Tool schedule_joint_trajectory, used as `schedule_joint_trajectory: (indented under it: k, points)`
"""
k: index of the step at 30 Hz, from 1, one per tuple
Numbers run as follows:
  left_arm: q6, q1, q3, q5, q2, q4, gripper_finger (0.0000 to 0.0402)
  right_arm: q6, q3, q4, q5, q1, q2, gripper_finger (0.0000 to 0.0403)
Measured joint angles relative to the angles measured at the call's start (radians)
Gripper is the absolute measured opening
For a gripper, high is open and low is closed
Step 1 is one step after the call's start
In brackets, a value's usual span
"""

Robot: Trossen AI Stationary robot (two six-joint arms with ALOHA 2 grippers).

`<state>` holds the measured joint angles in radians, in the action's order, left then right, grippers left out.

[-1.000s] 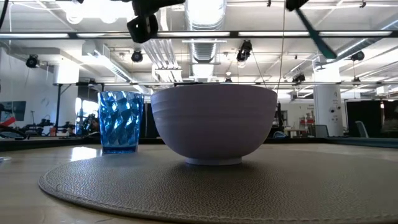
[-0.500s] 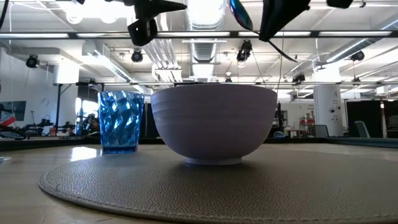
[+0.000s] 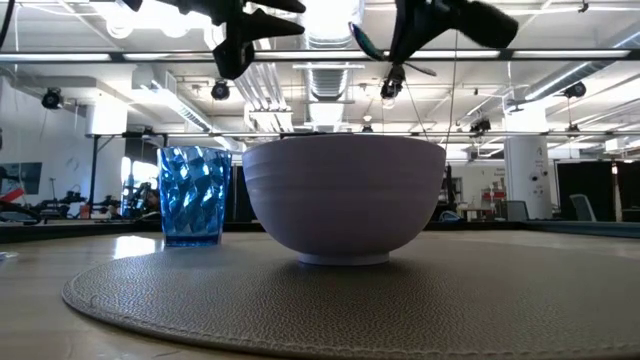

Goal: Pick & Place Utensil
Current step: Put the blue spoon into the violet bowl

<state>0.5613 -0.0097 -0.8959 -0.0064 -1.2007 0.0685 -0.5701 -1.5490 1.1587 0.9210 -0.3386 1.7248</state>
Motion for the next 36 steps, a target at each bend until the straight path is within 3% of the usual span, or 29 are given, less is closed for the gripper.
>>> schedule_joint_trajectory:
  k: [6, 14, 20, 36]
  points:
    - [-0.028, 0.0, 0.0, -0.006, -0.002, -0.001, 0.0113, -0.082, -0.005, -0.013, 0.135, 0.011, 0.059, 0.0011]
    - [-0.079, 0.0, 0.001, -0.012, -0.062, 0.036, 0.0161, -0.143, -0.028, -0.034, 0.161, 0.009, 0.118, 0.0011]
    - [-0.05, 0.002, -0.017, -0.013, -0.125, 0.037, 0.0197, -0.185, -0.034, -0.044, 0.238, 0.008, 0.14, 0.0012]
    - [-0.072, 0.002, -0.087, -0.023, -0.252, 0.035, 0.0197, -0.216, -0.038, -0.097, 0.241, 0.01, 0.137, 0.0012]
